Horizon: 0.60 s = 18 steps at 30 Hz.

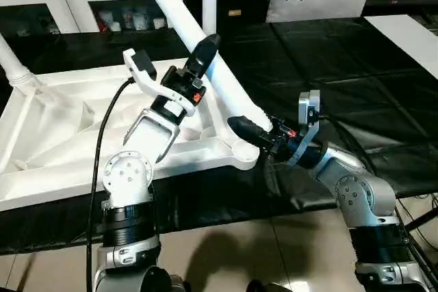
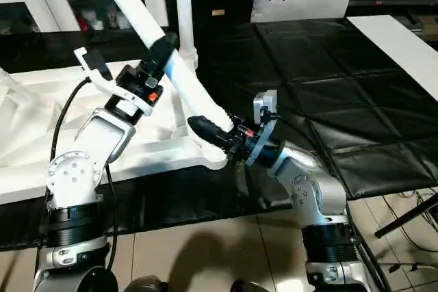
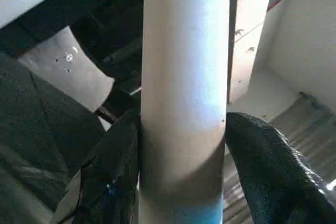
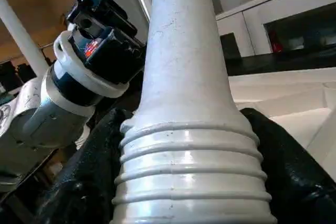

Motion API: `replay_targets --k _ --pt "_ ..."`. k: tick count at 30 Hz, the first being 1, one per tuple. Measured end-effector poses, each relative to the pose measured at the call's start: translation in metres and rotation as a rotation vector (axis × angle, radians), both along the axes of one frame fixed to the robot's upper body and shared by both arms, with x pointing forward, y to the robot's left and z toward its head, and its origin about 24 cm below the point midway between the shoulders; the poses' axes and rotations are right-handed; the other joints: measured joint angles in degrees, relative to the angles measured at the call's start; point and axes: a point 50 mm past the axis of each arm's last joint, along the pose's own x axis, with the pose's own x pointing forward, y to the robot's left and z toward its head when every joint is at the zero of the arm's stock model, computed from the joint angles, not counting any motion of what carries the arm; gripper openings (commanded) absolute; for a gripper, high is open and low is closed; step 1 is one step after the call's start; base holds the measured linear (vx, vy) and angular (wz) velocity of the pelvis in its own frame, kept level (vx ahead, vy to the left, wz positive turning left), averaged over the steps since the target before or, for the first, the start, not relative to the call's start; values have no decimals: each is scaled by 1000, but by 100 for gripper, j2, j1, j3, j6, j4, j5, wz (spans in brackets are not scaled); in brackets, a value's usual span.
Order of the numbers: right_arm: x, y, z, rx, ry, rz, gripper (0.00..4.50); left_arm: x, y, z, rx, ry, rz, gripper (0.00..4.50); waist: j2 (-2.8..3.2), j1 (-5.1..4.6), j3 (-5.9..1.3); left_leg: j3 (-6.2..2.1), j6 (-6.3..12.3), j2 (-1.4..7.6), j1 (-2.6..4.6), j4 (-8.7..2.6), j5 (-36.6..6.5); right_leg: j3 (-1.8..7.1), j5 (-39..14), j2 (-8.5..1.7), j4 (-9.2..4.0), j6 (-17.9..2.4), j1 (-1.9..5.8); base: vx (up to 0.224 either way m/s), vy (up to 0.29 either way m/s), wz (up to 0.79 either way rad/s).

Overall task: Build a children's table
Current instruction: Pick table leg

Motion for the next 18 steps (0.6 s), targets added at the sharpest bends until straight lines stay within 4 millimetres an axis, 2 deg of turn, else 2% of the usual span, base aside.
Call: replay_targets --k 9,10,11,14,15,18 --pt "2 -1 -2 -53 -19 -15 276 3 -2 -2 77 -16 56 190 1 87 -1 0 0 0 7 1 0 1 0 0 3 0 6 0 0 0" --pt "3 0 -3 -55 -15 -15 332 3 -2 -2 80 -16 63 189 1 89 -1 0 -1 0 7 1 1 1 0 0 3 -1 6 0 0 0" --pt "4 0 -3 -56 -11 -19 346 5 -2 -2 85 -11 72 188 1 94 -1 0 -2 0 7 1 1 1 0 0 4 -1 7 0 0 0" --pt "6 -4 -7 -108 2 -34 352 10 3 4 132 -27 146 186 1 94 -2 -1 -3 0 8 3 2 1 1 0 4 -1 9 0 0 0" --pt "5 -7 -9 -128 5 -33 372 11 6 6 145 -37 165 186 1 97 -2 -1 -3 0 10 3 2 1 1 0 5 -1 11 0 0 0" --pt "-1 -19 -20 -191 27 -22 393 13 16 10 176 -57 220 186 -2 106 -4 -2 -2 0 8 3 2 0 0 0 4 0 10 0 0 0"
